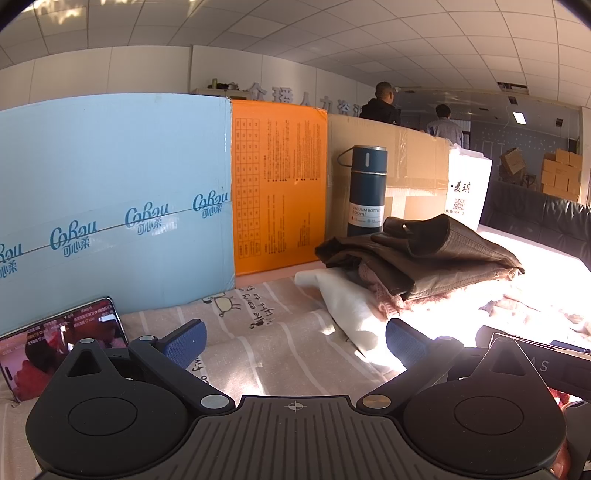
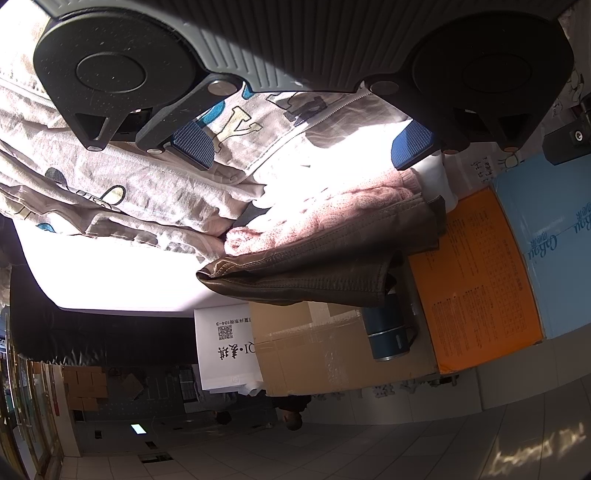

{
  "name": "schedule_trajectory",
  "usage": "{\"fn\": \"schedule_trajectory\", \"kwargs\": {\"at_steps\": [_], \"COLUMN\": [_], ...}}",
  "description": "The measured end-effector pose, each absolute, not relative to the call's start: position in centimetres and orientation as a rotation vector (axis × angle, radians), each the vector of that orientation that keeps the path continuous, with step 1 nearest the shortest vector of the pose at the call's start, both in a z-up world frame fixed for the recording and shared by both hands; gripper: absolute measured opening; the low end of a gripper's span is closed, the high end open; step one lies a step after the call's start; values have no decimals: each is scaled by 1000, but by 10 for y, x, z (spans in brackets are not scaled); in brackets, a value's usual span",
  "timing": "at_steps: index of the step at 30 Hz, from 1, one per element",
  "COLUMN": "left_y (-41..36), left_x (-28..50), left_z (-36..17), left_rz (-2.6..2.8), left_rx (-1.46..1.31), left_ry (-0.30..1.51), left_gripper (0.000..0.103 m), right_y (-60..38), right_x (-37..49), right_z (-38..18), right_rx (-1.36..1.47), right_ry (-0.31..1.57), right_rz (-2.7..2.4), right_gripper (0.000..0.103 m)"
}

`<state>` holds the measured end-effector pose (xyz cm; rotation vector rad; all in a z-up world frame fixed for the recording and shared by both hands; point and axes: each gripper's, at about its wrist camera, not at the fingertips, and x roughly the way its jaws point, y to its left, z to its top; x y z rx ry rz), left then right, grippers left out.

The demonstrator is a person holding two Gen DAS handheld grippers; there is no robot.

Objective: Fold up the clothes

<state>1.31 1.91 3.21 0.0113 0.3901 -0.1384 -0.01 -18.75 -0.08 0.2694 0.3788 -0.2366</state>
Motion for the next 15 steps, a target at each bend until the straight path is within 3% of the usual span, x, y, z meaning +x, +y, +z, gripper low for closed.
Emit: {"fn": "schedule_trajectory", "kwargs": {"at_steps": [15], "left_y": [18], "left_x": [13], "left_z": [32], "left_rz": [-139], "left_rx": [15], "left_ry": [391], "left_gripper": [103], "right_y": [-186], "right_x": [0], "right_z": [-2], "right_rx": [261], "right_ry": [383], "right_rz": [-233], "right_gripper": [103]}}
